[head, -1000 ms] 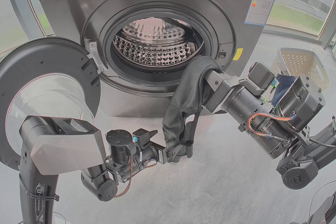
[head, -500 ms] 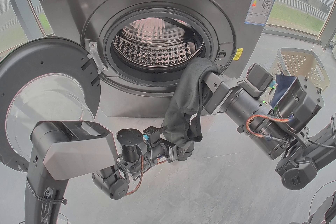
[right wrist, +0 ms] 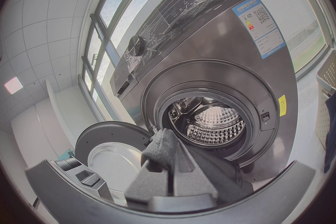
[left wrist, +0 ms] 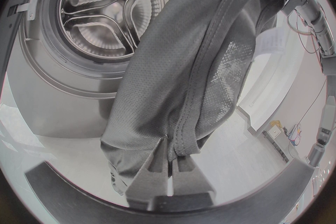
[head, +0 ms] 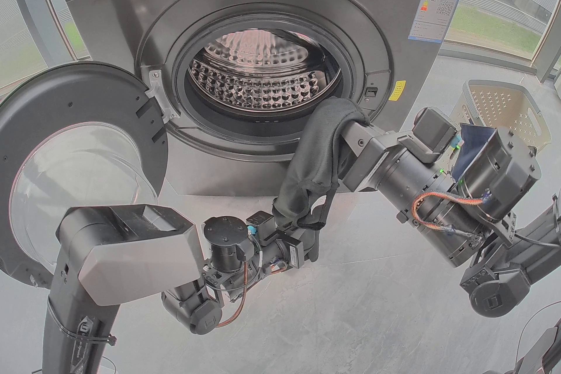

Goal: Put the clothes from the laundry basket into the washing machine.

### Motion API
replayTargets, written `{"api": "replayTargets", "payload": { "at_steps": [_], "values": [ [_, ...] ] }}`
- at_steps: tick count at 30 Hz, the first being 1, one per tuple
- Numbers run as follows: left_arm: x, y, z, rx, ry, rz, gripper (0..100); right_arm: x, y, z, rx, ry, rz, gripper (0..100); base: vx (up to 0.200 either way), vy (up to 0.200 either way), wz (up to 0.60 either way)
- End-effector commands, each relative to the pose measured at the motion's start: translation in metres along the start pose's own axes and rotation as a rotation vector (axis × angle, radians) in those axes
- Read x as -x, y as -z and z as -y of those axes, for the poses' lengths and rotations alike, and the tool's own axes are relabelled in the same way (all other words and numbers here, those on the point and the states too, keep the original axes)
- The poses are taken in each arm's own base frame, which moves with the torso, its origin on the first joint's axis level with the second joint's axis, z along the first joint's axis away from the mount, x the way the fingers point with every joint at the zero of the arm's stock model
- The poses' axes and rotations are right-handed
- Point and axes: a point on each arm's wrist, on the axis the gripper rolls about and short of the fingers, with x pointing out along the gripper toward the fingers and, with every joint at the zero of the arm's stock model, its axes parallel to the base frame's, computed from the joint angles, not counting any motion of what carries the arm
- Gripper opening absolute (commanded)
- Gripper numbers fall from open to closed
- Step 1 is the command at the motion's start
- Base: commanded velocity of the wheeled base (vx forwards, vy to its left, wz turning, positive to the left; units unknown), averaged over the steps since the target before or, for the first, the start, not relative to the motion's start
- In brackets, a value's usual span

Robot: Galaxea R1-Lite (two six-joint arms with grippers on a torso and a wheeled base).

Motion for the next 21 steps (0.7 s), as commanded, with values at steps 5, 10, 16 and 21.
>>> {"api": "replayTargets", "payload": {
  "at_steps": [5, 10, 16, 21],
  "values": [
    [0.049, -0.052, -0.005, -0.004, -0.056, 0.040, 0, 0.007, -0.007, 0.019, 0.018, 0.057, 0.007, 0, 0.000, 0.000, 0.00],
    [0.101, -0.084, -0.015, -0.011, -0.113, 0.060, 0, 0.025, -0.013, 0.029, -0.030, 0.088, -0.011, 0, 0.000, 0.000, 0.00],
    [0.139, -0.113, -0.006, -0.010, -0.115, 0.133, 0, 0.055, -0.014, 0.026, -0.052, 0.025, -0.075, 0, 0.000, 0.000, 0.00],
    [0.152, -0.134, -0.012, 0.006, -0.143, 0.212, 0, 0.066, -0.015, 0.024, -0.058, 0.010, -0.082, 0, 0.000, 0.000, 0.00]
  ]
}}
